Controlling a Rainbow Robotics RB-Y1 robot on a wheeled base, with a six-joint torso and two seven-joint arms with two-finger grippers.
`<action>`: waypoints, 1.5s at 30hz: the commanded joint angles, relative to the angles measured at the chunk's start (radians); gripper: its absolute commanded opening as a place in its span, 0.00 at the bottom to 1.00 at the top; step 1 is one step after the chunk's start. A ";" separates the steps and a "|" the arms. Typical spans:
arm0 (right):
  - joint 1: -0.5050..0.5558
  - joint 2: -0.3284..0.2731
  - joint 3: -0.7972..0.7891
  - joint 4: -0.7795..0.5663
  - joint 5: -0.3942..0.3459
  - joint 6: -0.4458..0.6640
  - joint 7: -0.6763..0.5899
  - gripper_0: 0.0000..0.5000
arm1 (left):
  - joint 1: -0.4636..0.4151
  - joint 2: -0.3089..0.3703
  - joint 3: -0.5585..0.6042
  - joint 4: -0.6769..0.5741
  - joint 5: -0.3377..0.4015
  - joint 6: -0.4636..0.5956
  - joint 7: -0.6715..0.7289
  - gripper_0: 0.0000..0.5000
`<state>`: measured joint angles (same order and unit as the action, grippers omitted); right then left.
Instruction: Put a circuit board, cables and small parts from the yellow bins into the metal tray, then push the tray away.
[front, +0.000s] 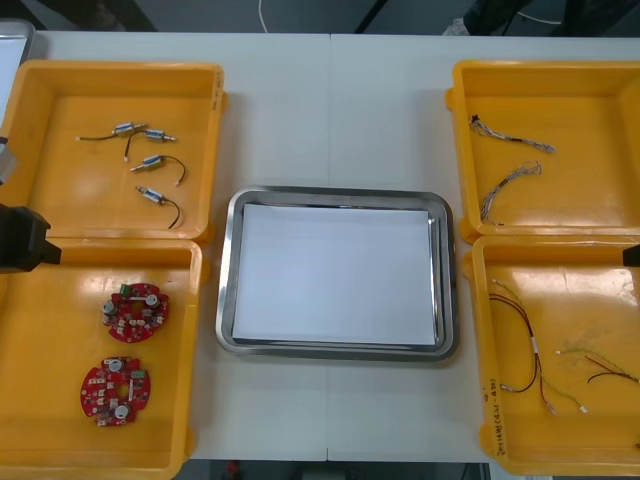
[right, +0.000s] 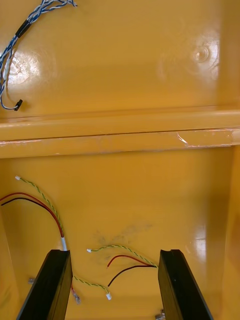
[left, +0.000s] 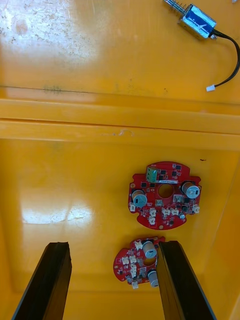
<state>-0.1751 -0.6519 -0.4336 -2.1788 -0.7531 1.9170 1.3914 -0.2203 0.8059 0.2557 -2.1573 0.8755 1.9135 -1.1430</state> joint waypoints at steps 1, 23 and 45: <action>0.012 -0.003 -0.005 -0.007 0.001 0.003 -0.037 1.00 | 0.015 0.042 0.030 -0.026 0.007 0.006 -0.072 1.00; 0.012 -0.003 -0.005 -0.007 0.001 0.003 -0.037 1.00 | 0.015 0.042 0.030 -0.026 0.007 0.006 -0.072 1.00; 0.042 0.020 -0.008 0.004 -0.002 0.003 -0.037 1.00 | 0.036 0.015 0.010 -0.012 0.008 0.006 -0.066 1.00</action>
<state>-0.1645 -0.6472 -0.4336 -2.1748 -0.7531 1.9170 1.3914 -0.1988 0.8057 0.2553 -2.1570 0.8760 1.9135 -1.1430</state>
